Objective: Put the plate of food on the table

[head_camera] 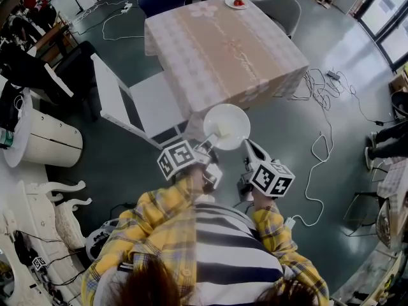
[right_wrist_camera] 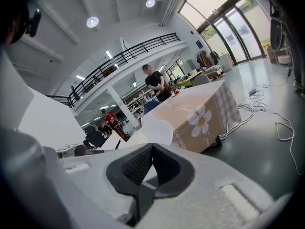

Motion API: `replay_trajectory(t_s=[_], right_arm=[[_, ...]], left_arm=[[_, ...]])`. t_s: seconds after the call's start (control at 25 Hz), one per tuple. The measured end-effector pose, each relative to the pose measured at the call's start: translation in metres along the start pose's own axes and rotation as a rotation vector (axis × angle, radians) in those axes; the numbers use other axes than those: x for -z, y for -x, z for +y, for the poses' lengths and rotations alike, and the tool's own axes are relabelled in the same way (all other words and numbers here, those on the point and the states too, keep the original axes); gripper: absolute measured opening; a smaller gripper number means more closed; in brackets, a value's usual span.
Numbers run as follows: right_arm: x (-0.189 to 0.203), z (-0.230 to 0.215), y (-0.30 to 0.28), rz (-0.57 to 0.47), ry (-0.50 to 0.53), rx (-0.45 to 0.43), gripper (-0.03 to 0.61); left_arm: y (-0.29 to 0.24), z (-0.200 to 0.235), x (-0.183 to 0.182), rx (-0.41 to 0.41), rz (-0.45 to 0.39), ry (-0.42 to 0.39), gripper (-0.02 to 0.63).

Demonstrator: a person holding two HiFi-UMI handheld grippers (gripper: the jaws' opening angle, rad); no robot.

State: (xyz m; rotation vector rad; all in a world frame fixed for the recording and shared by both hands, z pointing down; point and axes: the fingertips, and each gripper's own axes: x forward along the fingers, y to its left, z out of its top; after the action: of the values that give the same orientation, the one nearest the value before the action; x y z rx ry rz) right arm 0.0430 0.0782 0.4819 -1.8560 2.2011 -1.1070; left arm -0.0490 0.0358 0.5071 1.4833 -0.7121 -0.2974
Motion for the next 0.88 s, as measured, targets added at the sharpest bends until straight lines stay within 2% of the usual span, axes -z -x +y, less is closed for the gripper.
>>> replay_trajectory(t_s=[0.24, 0.56, 0.88], right_arm=[[-0.024, -0.012, -0.038, 0.004, 0.0, 0.011, -0.003], [-0.079, -0.033, -0.097, -0.011, 0.014, 0.04, -0.003], [-0.108, -0.049, -0.149, -0.017, 0.009, 0.065, -0.003]], left_arm=[[-0.044, -0.006, -0.027, 0.014, 0.016, 0.011, 0.011], [-0.11, -0.02, -0.066, 0.029, 0.065, 0.017, 0.011], [-0.158, -0.022, -0.1, 0.029, 0.1, 0.028, 0.011]])
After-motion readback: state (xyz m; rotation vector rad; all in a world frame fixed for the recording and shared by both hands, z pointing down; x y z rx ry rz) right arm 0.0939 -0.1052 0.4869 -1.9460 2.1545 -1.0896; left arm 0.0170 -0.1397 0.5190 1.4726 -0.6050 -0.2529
